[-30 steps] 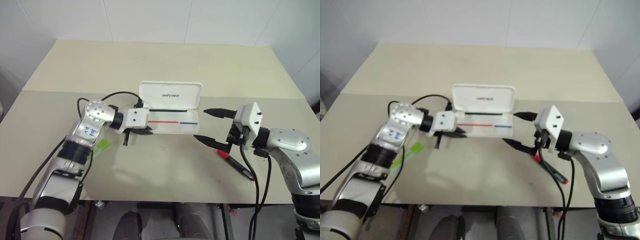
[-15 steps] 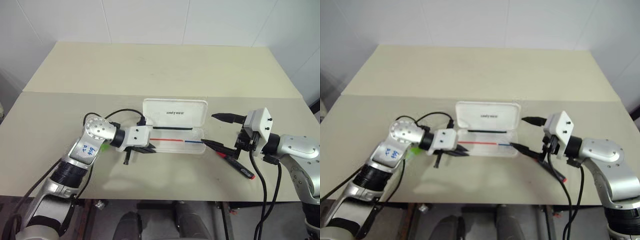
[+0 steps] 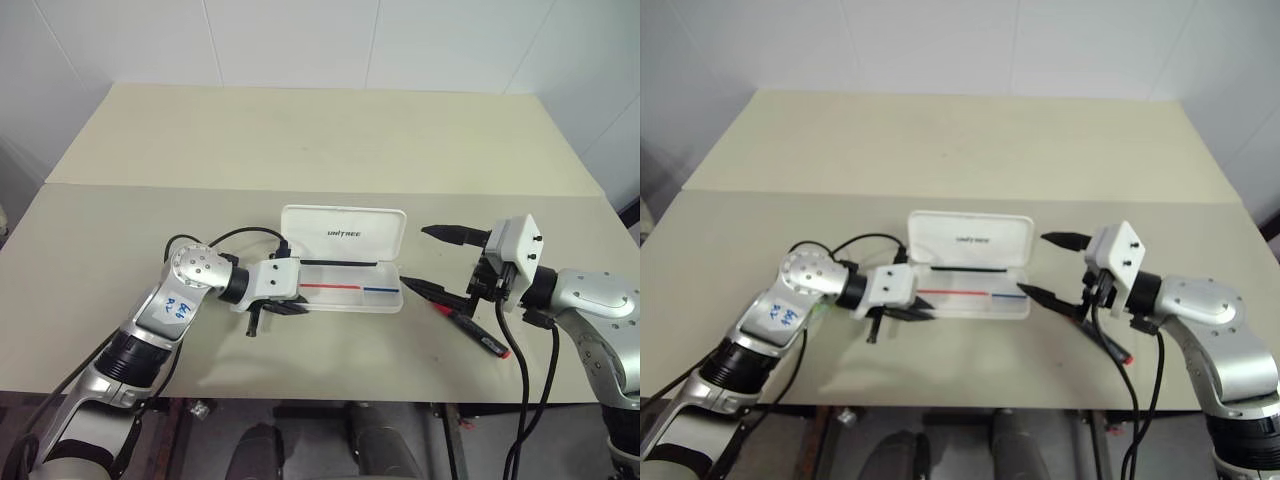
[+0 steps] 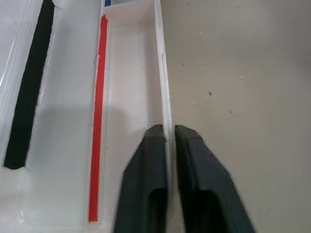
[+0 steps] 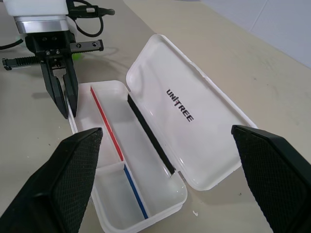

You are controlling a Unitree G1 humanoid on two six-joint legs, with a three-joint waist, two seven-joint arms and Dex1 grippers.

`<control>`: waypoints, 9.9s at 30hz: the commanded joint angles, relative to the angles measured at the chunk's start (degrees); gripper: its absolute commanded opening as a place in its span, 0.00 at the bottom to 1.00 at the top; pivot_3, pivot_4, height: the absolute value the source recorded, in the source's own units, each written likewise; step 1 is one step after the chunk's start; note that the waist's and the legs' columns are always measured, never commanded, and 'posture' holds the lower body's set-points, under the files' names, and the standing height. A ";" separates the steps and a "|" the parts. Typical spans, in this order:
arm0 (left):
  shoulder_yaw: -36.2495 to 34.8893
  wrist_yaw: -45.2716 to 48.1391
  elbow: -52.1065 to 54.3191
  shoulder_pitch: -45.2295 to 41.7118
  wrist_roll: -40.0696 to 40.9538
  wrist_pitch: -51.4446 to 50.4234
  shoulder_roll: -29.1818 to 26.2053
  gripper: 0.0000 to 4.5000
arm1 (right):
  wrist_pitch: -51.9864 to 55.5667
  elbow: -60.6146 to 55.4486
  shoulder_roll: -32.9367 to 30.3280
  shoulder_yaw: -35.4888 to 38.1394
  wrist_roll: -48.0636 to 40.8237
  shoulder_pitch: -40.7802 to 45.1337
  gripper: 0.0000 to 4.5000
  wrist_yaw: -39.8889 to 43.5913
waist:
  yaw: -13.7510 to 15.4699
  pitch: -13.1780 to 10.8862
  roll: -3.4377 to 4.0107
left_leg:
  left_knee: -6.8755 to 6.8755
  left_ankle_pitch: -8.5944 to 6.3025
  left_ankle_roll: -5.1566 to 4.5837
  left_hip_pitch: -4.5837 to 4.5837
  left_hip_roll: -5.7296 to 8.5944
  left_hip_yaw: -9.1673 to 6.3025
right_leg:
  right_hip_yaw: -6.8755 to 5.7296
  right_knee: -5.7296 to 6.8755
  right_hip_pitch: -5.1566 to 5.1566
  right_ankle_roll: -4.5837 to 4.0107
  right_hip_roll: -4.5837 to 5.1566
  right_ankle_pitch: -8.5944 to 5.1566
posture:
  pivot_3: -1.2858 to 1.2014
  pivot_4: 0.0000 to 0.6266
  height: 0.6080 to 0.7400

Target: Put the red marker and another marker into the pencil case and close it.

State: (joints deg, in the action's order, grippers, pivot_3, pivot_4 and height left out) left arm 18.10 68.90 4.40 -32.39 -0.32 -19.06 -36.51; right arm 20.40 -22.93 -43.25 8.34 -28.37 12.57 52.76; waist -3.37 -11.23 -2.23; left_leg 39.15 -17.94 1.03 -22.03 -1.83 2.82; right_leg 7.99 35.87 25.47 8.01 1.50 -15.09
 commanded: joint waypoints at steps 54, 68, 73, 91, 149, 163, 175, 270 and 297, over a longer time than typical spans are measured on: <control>-22.68 12.72 -2.98 -1.94 28.69 5.70 -13.20 1.00 | 27.07 1.41 -17.44 -10.24 10.87 -3.33 0.13 -3.19 | -0.54 0.31 -0.53 | 0.03 0.03 -0.05 0.02 -0.02 0.10 | -0.02 -0.20 -0.02 -0.06 0.03 0.14 | 0.52 0.24 1.00; -25.19 13.81 -1.50 5.58 28.77 6.82 -17.29 1.00 | 19.57 3.40 -12.05 -23.35 18.06 21.90 0.13 4.40 | -1.77 0.15 -0.28 | -0.09 0.14 -0.13 -0.08 -0.07 0.13 | -0.03 -0.24 0.12 -0.11 0.04 0.20 | 0.52 0.24 1.00; -26.19 12.51 -0.37 7.26 28.65 6.31 -17.51 1.00 | 17.91 4.82 -5.75 -29.55 21.02 27.76 0.13 5.15 | -1.55 0.15 -0.28 | -0.09 0.10 -0.16 -0.15 -0.07 0.14 | -0.06 -0.30 0.15 -0.08 0.08 0.19 | 0.52 0.24 1.00; -28.51 8.32 5.57 11.47 29.76 2.98 -17.44 1.00 | 8.40 18.95 10.77 -38.30 31.64 35.73 0.13 5.53 | -1.65 0.15 -0.28 | -0.09 0.10 -0.15 -0.15 -0.08 0.06 | -0.28 -0.22 0.15 -0.13 0.13 0.17 | 0.52 0.24 1.00; -26.73 -21.62 17.39 29.90 15.91 -41.88 -30.68 0.45 | 10.93 -0.45 4.61 -5.39 -4.11 19.48 1.00 5.41 | -1.46 0.10 -0.24 | -0.31 0.13 -0.07 -0.06 -0.20 -0.76 | -1.25 0.07 0.03 -0.81 0.26 -0.21 | 0.52 0.24 1.00; -30.55 -13.32 14.26 27.26 19.59 -28.94 -31.60 0.24 | 8.91 1.82 3.00 -5.60 -3.85 18.53 1.00 5.49 | -1.43 0.09 -0.23 | -0.32 0.21 -0.10 -0.05 -0.21 -0.77 | -1.29 0.02 0.00 -1.04 0.25 -0.22 | 0.52 0.24 1.00; -23.08 5.30 10.55 8.96 24.51 -13.42 -31.49 0.24 | 10.90 -4.76 0.01 -2.38 -12.77 17.07 1.00 9.72 | -1.23 0.08 -0.21 | -0.55 0.15 -0.02 -0.18 -0.18 -0.76 | -1.38 -0.23 0.02 -0.86 0.27 -0.20 | 0.52 0.24 1.00; -19.86 10.28 -2.51 -12.61 26.14 -4.93 -7.94 1.00 | 45.81 9.77 -2.37 0.74 3.74 5.34 0.78 -28.92 | 0.14 0.08 -0.22 | -0.10 0.19 -0.09 -0.19 -0.06 -0.73 | -0.92 0.03 -0.02 -0.52 0.07 -0.07 | 0.52 0.24 1.00; -18.35 10.00 -1.61 -9.42 25.48 -1.36 -8.55 1.00 | 16.13 4.76 -8.51 -14.29 6.25 15.20 0.08 3.94 | -0.89 0.03 -0.15 | -0.12 0.19 -0.08 -0.21 -0.06 -0.70 | -0.88 -0.04 -0.02 -0.43 0.08 -0.03 | 0.52 0.24 1.00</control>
State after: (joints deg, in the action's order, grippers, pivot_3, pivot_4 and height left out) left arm 0.29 78.94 0.09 -41.72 24.72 -20.98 -44.07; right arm 37.57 -16.49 -51.89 -5.85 -21.90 26.23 55.04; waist -4.27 -11.20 -2.38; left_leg 39.03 -17.75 0.95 -22.25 -1.89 2.12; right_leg 7.10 35.83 25.45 7.58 1.59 -15.12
